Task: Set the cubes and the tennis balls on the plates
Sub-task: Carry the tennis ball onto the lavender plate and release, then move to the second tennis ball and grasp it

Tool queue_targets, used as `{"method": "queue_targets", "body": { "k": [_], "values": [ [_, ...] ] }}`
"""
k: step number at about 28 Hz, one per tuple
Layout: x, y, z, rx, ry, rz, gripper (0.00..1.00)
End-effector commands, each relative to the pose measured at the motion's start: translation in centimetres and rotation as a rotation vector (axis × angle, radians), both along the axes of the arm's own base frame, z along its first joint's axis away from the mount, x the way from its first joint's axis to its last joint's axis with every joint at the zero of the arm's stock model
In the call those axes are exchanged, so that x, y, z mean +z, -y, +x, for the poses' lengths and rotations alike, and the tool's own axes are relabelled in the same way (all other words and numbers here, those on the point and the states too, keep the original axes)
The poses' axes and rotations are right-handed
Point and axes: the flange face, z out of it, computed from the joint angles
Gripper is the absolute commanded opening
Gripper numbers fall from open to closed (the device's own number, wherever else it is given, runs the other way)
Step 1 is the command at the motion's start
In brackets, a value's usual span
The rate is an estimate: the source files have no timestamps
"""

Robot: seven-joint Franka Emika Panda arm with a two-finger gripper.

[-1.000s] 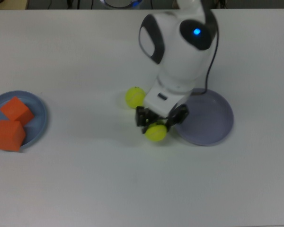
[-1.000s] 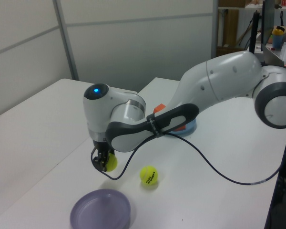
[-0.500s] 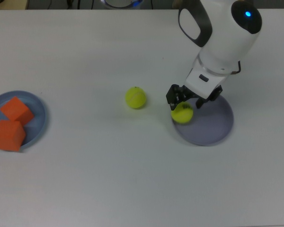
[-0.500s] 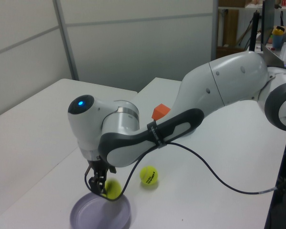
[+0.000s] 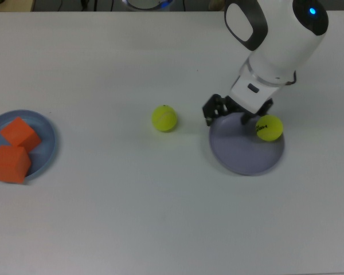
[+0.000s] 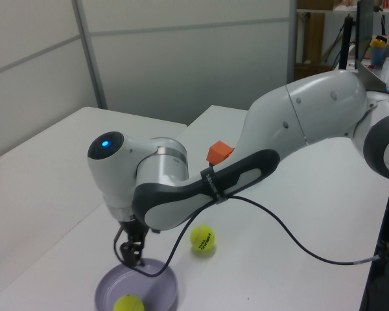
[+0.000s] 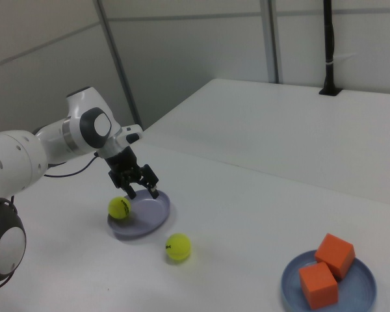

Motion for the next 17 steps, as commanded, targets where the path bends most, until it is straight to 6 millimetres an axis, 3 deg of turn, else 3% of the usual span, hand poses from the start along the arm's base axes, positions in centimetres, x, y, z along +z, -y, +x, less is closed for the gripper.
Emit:
{"method": "queue_targets", "body": {
  "k": [1,7,17],
  "values": [
    [-1.1,4.4,-0.1,0.056,-0.109,-0.201,1.0],
    [-4.5,6.9,0.7,0.035,-0.168,-0.267,1.0],
    [-9.7,9.8,-0.1,0.02,-0.258,-0.335,1.0]
  ]
}}
